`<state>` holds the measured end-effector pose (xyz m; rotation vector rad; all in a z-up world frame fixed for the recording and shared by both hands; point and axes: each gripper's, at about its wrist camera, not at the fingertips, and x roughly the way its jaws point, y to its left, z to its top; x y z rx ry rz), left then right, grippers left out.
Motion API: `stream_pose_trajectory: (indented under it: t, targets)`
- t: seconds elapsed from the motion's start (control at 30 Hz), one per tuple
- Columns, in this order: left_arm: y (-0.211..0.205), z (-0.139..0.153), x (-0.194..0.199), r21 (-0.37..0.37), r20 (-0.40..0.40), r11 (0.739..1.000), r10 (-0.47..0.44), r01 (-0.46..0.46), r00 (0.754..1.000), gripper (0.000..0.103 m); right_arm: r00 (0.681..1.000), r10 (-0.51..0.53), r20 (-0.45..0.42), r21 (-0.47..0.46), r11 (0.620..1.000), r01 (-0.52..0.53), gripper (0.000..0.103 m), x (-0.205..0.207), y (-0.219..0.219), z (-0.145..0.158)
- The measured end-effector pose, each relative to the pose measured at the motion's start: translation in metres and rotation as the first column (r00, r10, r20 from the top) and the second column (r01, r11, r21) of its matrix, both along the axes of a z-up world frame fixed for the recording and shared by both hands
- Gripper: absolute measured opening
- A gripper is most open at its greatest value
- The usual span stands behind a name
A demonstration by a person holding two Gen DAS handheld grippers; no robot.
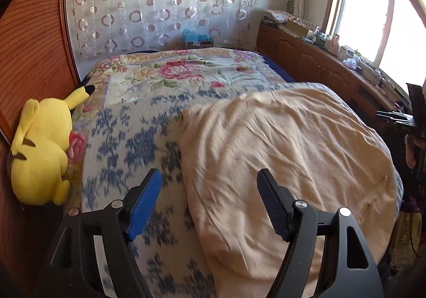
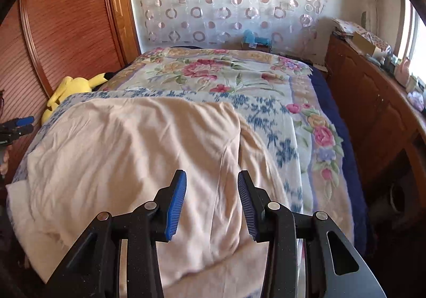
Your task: Fold small clothes
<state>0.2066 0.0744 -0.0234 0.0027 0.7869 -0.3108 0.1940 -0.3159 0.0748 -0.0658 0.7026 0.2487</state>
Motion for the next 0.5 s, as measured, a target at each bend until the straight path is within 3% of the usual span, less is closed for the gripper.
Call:
stream_pose_trajectory:
  t: [0.17, 0.4, 0.5]
  targets:
    - [0.006, -0.019, -0.043, 0.005, -0.014, 1.0, 0.01, -0.01, 1.0, 0.075, 1.0, 0.021, -0.021, 0.089, 0.996, -0.019, 0.042, -0.056, -0.02, -0.029]
    - [0.006, -0.035, -0.102, -0.027, -0.036, 1.0, 0.011, -0.012, 0.999, 0.075, 0.995, 0.078, -0.064, 0.05, 0.996, -0.075, 0.042, -0.125, -0.023, -0.056]
    - [0.006, -0.038, -0.122, -0.071, -0.044, 0.997, 0.017, -0.02, 0.999, 0.075, 0.995, 0.068, -0.077, 0.061, 0.996, -0.063, 0.042, -0.133, -0.028, -0.061]
